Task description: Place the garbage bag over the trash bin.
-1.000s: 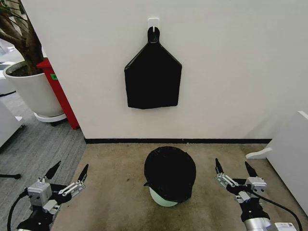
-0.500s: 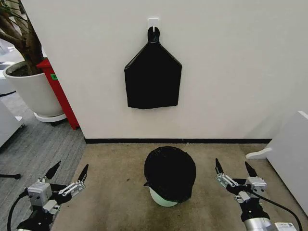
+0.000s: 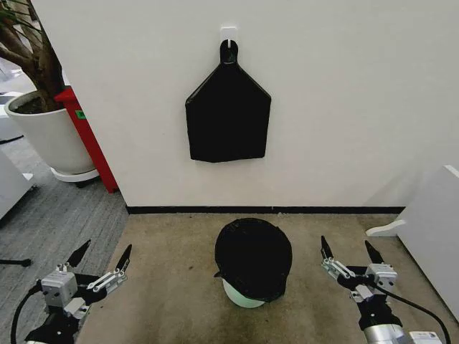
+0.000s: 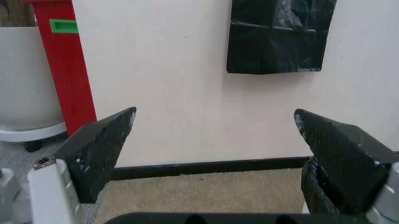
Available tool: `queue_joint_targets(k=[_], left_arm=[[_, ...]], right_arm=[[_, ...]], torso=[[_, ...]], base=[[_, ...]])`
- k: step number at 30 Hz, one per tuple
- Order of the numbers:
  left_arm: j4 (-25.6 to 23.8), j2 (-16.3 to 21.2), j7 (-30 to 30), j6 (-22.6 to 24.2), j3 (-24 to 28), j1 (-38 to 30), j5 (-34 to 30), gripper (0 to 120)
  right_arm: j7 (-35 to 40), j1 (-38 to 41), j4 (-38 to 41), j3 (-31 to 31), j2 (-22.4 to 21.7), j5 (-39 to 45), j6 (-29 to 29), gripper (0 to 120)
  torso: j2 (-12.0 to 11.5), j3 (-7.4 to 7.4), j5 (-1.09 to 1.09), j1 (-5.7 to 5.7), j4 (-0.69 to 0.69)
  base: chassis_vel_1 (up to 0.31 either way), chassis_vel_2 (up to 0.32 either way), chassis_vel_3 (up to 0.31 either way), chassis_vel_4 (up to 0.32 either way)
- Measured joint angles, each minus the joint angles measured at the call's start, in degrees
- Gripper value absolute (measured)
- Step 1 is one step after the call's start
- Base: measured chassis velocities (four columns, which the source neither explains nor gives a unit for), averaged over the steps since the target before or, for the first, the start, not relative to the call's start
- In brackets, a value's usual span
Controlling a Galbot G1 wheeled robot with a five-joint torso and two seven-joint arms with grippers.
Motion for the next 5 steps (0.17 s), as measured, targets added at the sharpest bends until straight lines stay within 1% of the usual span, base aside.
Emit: queue_joint_targets(k=[5], left_arm=[[0.0,0.0,0.0,0.0,0.0,0.0,0.0,100]], right_arm=[[0.0,0.0,0.0,0.0,0.0,0.0,0.0,100]], torso=[[0.0,0.0,0.0,0.0,0.0]], base=[[0.0,0.0,0.0,0.0]])
